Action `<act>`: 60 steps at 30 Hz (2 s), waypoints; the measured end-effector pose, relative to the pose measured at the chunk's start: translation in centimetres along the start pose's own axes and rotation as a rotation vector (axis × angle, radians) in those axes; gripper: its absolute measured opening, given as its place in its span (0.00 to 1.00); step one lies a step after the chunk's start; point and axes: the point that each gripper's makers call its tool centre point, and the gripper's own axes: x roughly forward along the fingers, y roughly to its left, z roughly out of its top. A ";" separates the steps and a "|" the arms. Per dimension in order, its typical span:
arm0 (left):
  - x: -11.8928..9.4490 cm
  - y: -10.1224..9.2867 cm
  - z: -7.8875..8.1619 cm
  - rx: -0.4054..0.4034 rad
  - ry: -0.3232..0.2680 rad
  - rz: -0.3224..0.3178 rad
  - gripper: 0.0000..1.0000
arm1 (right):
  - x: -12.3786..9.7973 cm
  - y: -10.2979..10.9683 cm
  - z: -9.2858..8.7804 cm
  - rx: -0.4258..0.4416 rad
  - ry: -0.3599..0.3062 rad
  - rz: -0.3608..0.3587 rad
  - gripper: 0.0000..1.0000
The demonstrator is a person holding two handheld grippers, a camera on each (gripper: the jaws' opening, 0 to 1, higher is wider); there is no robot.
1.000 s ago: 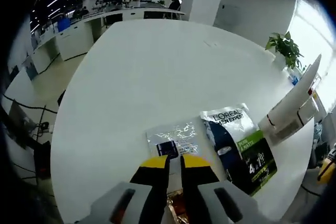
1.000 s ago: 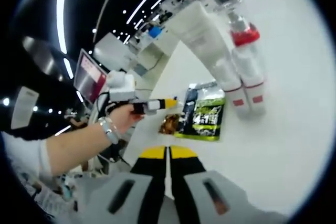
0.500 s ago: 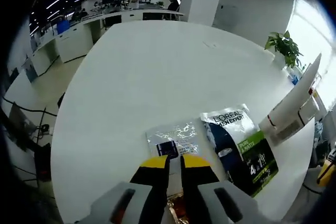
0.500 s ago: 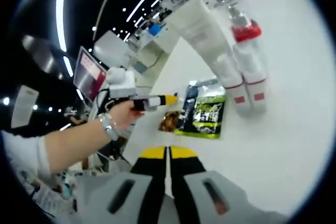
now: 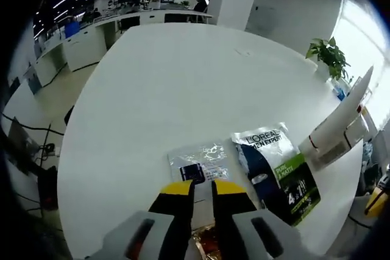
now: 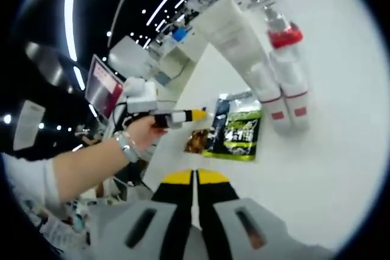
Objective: Arrange the skincare products in the storage area until every visible bottle or jar stands upright without overlapping.
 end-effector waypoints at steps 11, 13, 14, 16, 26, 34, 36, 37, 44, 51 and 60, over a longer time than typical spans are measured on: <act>-2.6 -0.5 1.6 0.084 -0.076 -0.003 0.13 | 0.1 -0.1 0.0 0.010 0.006 0.003 0.01; -3.3 -0.5 1.4 0.097 -0.074 0.011 0.13 | 0.2 -0.1 -0.1 0.007 0.009 0.003 0.01; -4.0 -0.3 1.5 0.146 -0.089 0.039 0.13 | 0.2 -0.1 -0.1 0.005 0.009 0.002 0.01; -5.2 -0.5 1.9 0.199 -0.130 0.061 0.13 | 0.1 -0.2 0.0 0.000 0.007 -0.005 0.01; -12.0 -3.1 1.1 0.281 -0.264 0.038 0.13 | -0.2 -0.4 0.9 -0.201 -0.024 -0.094 0.01; -17.6 -3.0 0.3 0.363 -0.475 0.086 0.14 | -3.3 0.6 3.6 -0.586 -0.130 -0.189 0.01; -18.6 -2.6 -0.1 0.357 -0.520 0.092 0.14 | -4.4 0.7 3.8 -0.571 -0.137 -0.165 0.01; -18.9 -2.4 -0.2 0.343 -0.540 0.095 0.16 | -5.2 0.7 3.7 -0.605 -0.130 -0.146 0.01; -20.8 -1.9 -1.5 0.233 -0.661 0.078 0.21 | -11.7 -4.2 5.3 -0.678 -0.207 -0.290 0.02; -21.5 -3.4 -3.0 0.170 -0.724 0.040 0.42 | -18.0 -4.4 8.5 -0.657 -0.557 -0.333 0.21; -20.6 -4.7 -4.9 0.158 -0.700 0.047 0.45 | -18.0 -8.1 4.5 -0.628 -0.494 -0.461 0.33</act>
